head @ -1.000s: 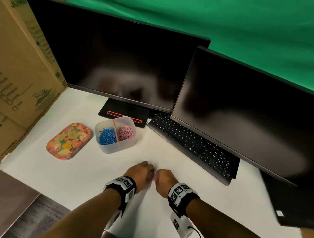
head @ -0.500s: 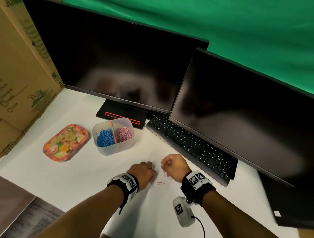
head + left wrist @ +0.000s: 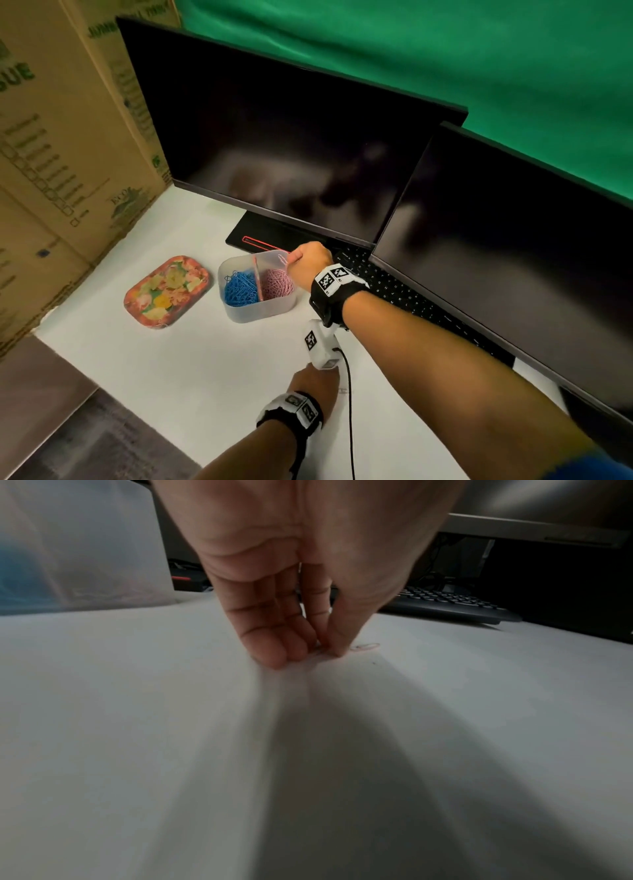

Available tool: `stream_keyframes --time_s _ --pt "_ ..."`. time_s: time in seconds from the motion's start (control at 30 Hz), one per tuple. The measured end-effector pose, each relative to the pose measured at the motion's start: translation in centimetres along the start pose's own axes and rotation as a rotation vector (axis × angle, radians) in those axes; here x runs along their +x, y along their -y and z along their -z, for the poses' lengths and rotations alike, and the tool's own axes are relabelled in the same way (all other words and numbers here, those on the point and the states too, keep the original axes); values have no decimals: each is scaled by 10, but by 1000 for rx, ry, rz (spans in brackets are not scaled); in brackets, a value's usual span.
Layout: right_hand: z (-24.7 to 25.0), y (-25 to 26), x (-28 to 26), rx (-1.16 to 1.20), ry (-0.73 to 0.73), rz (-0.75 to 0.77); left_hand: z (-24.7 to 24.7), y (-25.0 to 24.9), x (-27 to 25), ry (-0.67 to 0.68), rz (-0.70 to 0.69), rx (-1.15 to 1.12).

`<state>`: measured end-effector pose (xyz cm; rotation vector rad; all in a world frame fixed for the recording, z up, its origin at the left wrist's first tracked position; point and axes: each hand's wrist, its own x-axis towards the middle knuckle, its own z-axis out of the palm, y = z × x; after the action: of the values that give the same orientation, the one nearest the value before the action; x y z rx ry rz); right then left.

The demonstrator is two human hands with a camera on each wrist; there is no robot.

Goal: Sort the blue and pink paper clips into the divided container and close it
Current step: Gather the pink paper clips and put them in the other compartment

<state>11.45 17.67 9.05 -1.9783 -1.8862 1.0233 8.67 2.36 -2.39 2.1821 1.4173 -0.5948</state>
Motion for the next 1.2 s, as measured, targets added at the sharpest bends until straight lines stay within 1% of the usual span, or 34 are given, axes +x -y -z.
stream_keyframes --time_s 0.07,0.17,0.23,0.3,0.37,0.43,0.5,0.53,0.6,0.67,0.8,0.83,0.87,0.97,1.07,1.1,1.13,1.2 --pt "1 -4 3 23 8 -14 8 -1 -5 -1 12 -64" --pt "6 -22 -2 145 -23 -5 14 3 -8 -8 52 -137" --pt "11 -41 -13 157 20 6 11 8 -5 -23 46 -150" --pt "12 -68 -31 56 69 4 11 12 -3 -48 29 -191" --pt "6 -99 -56 -125 117 -10 11 18 -2 -88 65 -264" --pt "-5 -128 -83 -260 243 -1 13 21 -2 -101 101 -308" --pt "-20 -148 -106 -376 364 61 13 25 0 -87 110 -278" --pt "-27 -155 -116 -397 391 80 13 25 0 -74 108 -243" --pt "-40 -162 -127 -421 384 105 14 26 -1 -62 102 -193" --pt "-48 -163 -131 -436 361 94 13 27 -1 -58 91 -168" --pt "-54 -161 -133 -451 345 92 12 29 -10 -57 62 -155" --pt "-54 -160 -134 -456 334 89 15 30 -15 -84 53 -180" --pt "-55 -159 -134 -452 323 81 21 32 -18 -139 42 -230" --pt "-58 -159 -133 -438 318 57 51 48 -24 -375 37 -461" --pt "-61 -159 -134 -397 332 43 94 73 -17 -601 96 -593" --pt "-62 -157 -133 -385 337 43 109 83 -13 -645 138 -605" --pt "-62 -155 -132 -361 330 43 122 92 -8 -660 181 -591" --pt "-59 -145 -124 -295 286 39 138 109 1 -648 233 -517"
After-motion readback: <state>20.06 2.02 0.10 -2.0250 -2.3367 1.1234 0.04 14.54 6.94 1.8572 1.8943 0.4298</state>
